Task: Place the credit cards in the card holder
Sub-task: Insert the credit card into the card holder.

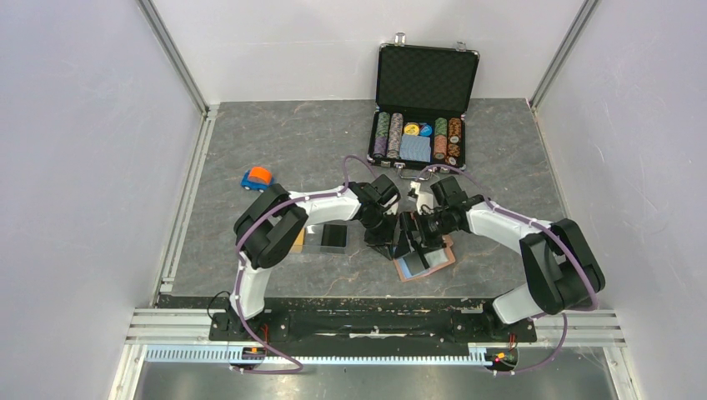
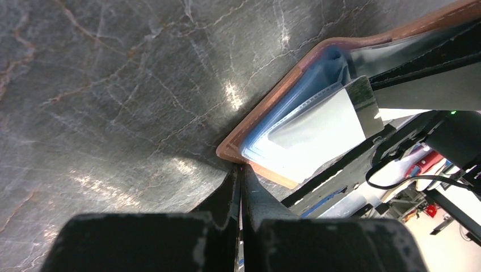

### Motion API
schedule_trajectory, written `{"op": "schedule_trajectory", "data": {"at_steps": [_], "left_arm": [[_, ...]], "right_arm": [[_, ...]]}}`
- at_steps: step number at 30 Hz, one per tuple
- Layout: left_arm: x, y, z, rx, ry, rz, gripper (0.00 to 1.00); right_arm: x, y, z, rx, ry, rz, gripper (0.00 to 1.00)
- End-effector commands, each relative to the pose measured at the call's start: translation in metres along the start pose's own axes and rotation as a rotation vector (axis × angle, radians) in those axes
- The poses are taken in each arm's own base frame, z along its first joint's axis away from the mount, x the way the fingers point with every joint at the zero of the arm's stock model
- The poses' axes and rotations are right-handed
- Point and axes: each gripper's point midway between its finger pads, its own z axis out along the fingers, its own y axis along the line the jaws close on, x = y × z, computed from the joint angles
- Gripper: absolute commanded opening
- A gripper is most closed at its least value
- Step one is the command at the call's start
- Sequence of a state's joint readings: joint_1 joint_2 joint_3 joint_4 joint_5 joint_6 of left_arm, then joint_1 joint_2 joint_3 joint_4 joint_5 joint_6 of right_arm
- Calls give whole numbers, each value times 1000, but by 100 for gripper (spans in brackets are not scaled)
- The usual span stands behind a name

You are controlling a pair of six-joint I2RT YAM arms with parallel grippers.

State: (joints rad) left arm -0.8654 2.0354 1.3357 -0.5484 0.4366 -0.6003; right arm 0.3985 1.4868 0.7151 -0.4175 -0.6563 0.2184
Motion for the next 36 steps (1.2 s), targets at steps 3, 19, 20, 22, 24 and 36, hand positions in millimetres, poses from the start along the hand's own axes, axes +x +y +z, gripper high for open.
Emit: {"op": "schedule_trajectory", "data": {"at_steps": [3,19,20,22,24,36], "left_arm": [[-10,-13,0,51,-46,3,2],[-8,-11,3,44,-32,1,2],[-8,-12,2,48,-34,4,2],[-9,-13,2,52,-37,7,2],[-10,-15,1,58,-41,10,2],[-7,-20,0,77,-35,16,2]], "right_arm": [[8,-20,-13,196,64,-110,98],[-10,-27,-41,386,7,-220,98],[-11,-28,-43,394,1,-223,98],[-14,-29,-46,409,-11,-234,98],[-15,-32,-49,431,-11,-243,98],[-2,-45,-37,427,31,-190,98]]}}
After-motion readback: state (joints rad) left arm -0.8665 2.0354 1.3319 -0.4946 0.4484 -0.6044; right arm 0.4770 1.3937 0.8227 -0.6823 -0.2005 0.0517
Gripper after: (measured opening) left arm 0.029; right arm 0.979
